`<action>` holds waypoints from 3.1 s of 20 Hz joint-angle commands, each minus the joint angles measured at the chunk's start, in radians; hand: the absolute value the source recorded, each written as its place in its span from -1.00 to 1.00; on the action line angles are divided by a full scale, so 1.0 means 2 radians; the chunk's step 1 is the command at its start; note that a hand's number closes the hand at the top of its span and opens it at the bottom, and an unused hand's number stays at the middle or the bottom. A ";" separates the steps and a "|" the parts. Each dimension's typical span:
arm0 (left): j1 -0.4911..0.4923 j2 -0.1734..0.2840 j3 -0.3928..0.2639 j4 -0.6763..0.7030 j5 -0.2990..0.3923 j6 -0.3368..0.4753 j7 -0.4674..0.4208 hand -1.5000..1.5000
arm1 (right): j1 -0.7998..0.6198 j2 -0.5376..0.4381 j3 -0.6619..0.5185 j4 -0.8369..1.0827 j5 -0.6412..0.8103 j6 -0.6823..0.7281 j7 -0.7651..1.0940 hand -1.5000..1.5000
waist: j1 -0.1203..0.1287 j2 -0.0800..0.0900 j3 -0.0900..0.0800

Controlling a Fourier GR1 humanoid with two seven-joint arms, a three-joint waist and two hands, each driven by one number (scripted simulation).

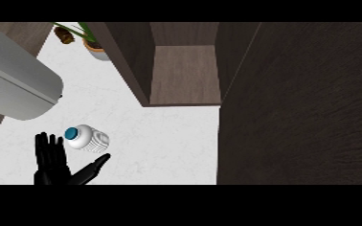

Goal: Pick up the bottled water, place it into the cabinet and close the cabinet

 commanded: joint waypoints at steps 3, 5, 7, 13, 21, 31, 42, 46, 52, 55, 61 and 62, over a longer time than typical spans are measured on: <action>-0.050 0.004 0.042 0.122 0.025 -0.041 -0.063 -1.00 | 0.046 0.013 0.006 -0.074 -0.016 0.009 0.007 -1.00 | 0.000 0.000 0.000; -0.086 -0.010 0.048 0.164 0.019 -0.019 -0.090 -1.00 | 0.046 -0.001 -0.023 -0.068 -0.042 0.020 -0.004 -1.00 | -0.001 0.001 0.000; -0.119 -0.003 0.048 0.162 0.014 0.005 -0.067 -1.00 | 0.066 -0.007 -0.052 -0.050 -0.067 0.042 -0.036 -1.00 | -0.005 0.000 0.000; -0.100 -0.006 0.067 0.227 0.035 -0.070 -0.137 -1.00 | 0.065 0.002 -0.041 -0.086 -0.065 0.027 -0.004 -1.00 | 0.005 0.002 0.000; -0.137 -0.003 0.086 0.271 0.071 -0.153 -0.157 -1.00 | 0.066 0.000 -0.071 -0.060 -0.069 0.042 -0.033 -1.00 | 0.006 0.001 0.001; -0.195 0.016 0.103 0.330 0.080 -0.185 -0.180 1.00 | 0.085 0.007 -0.076 -0.060 -0.060 0.069 -0.047 -1.00 | 0.003 0.001 0.000; -0.234 0.022 0.066 0.344 0.050 -0.211 -0.191 1.00 | 0.068 0.006 -0.073 -0.038 -0.045 0.071 -0.062 -1.00 | 0.001 0.002 0.000; -0.254 0.002 0.005 0.327 0.017 -0.257 -0.172 1.00 | 0.062 0.002 -0.077 -0.025 -0.044 0.069 -0.075 -1.00 | -0.001 0.000 0.000; -0.215 0.005 -0.026 0.241 0.013 -0.263 -0.121 1.00 | 0.059 0.013 -0.058 -0.048 -0.037 0.055 -0.046 -1.00 | 0.010 -0.001 0.001; -0.198 -0.010 -0.064 0.175 0.005 -0.228 -0.090 1.00 | 0.065 0.009 -0.083 -0.018 -0.048 0.072 -0.081 -1.00 | 0.007 -0.003 0.001; -0.188 -0.011 -0.124 0.045 0.006 -0.179 -0.013 1.00 | 0.045 0.020 -0.062 -0.033 -0.034 0.046 -0.053 -1.00 | 0.012 -0.002 0.001; -0.198 -0.011 -0.164 0.038 0.011 -0.136 -0.012 1.00 | 0.046 0.023 -0.053 -0.025 -0.025 0.050 -0.056 -1.00 | 0.008 -0.002 0.001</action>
